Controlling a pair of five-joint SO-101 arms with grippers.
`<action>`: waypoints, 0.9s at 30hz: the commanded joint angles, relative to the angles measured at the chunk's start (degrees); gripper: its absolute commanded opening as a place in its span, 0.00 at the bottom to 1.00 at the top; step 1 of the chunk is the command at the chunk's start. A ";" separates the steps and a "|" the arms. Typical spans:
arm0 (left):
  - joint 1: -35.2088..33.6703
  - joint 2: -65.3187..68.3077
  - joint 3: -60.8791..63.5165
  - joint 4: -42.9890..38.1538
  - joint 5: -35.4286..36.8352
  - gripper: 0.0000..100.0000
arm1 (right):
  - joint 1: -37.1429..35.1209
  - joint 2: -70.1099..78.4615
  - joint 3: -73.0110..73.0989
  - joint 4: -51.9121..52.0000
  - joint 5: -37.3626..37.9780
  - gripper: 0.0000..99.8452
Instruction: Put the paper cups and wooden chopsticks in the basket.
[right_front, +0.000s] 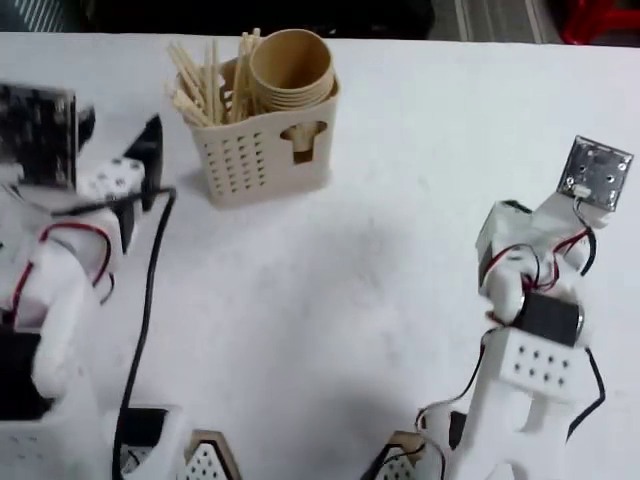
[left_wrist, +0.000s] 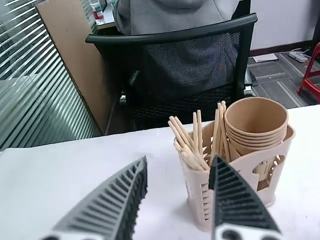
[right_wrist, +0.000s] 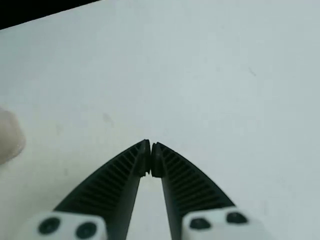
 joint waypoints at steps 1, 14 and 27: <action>-0.22 -9.27 14.15 -7.82 0.70 0.21 | -3.82 -7.16 0.44 3.03 0.62 0.02; -0.13 -38.02 47.65 -21.27 7.65 0.21 | -13.58 -31.96 19.96 -5.41 8.00 0.02; -0.13 -53.93 63.30 -21.36 10.73 0.03 | -15.08 -47.52 29.98 -8.40 8.18 0.02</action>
